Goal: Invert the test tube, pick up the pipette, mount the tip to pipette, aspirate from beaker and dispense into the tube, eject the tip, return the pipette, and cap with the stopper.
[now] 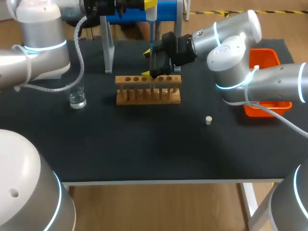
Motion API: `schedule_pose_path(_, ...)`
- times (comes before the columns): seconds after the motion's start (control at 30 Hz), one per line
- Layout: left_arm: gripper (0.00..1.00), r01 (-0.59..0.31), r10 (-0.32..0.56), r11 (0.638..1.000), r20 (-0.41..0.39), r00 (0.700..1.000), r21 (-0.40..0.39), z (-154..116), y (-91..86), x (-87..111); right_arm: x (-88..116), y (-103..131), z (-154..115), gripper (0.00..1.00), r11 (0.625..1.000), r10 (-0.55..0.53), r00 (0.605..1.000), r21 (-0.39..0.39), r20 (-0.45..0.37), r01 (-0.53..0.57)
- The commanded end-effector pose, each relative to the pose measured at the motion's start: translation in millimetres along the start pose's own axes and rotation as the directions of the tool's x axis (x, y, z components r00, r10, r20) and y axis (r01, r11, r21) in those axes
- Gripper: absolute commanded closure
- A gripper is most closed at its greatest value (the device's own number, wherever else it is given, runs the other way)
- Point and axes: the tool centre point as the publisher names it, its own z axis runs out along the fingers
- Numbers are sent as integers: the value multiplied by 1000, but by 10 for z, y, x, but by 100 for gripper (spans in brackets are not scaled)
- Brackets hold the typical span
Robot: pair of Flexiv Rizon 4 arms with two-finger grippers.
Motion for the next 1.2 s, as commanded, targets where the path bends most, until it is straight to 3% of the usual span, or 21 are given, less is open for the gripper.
schedule_pose_path(0.03, 100, 0, 0, 1000, -6, 1000, 4, 11, 24, -25, 1, 4, -2, 0, 1000, 0, 1000, 2, 0, 0)
schedule_pose_path(1.2, 100, 26, -25, 1000, -15, 1000, 14, 12, 177, -57, 1, 4, -2, 0, 1000, 0, 1000, 2, 0, 0)
